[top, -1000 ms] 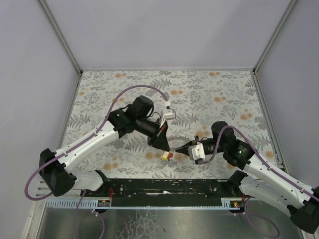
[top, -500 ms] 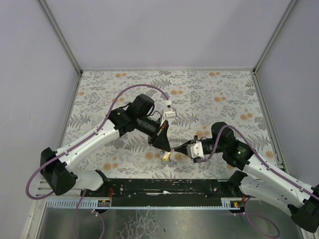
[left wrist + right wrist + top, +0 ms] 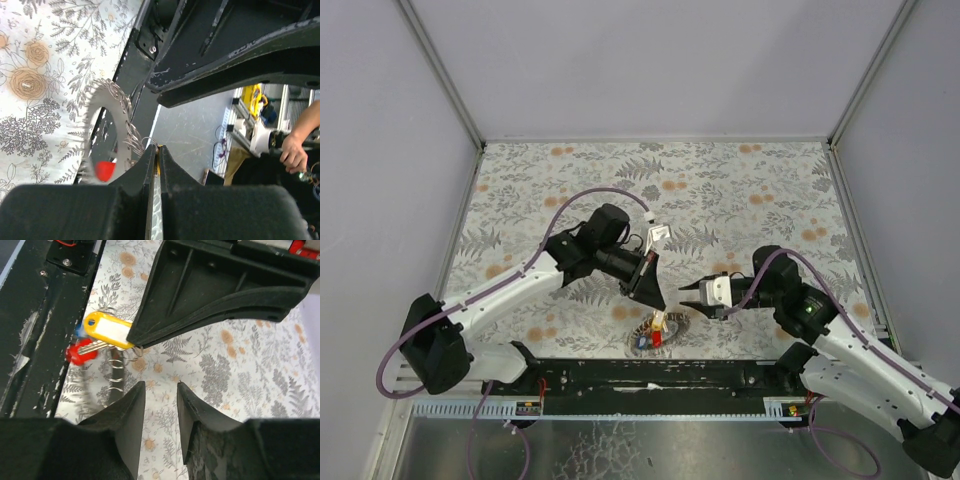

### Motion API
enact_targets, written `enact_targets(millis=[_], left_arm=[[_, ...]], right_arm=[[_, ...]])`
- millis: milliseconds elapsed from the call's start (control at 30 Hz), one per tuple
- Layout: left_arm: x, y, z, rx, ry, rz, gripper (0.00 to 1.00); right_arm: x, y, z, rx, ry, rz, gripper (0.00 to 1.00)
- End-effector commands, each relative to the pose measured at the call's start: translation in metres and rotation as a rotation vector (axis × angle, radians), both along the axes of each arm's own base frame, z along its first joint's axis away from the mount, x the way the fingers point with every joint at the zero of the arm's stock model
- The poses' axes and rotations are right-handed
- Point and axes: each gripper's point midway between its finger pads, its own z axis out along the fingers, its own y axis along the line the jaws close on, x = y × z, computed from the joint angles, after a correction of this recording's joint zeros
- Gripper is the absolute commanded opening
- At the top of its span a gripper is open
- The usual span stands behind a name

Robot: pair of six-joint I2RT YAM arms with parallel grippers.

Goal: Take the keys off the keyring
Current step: Remove the key from the keyring.

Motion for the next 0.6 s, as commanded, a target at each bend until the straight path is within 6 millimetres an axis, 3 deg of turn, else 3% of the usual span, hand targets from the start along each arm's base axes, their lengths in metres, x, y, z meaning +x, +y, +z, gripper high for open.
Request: enact_targets(millis=[0, 167, 267, 433, 567], left_arm=[[0.023, -0.018, 0.033, -0.117, -0.044, 0.151, 0.00], [0.050, -0.017, 0.045, -0.141, -0.041, 0.390, 0.00], [0.076, -0.010, 0.052, -0.159, -0.020, 0.620, 0.00], [0.117, 0.002, 0.069, -0.205, 0.055, 0.932, 0.00], [0.139, 0.002, 0.065, -0.170, 0.143, 1.074, 0.00]], right_arm=[[0.003, -0.009, 0.019, 0.014, 0.056, -0.067, 0.40], [0.000, -0.012, 0.042, 0.067, 0.153, -0.110, 0.50], [0.003, -0.012, 0.058, 0.103, 0.183, -0.143, 0.58], [0.026, -0.013, 0.069, 0.123, 0.173, -0.249, 0.82], [0.041, -0.011, 0.076, 0.111, 0.142, -0.286, 0.86]])
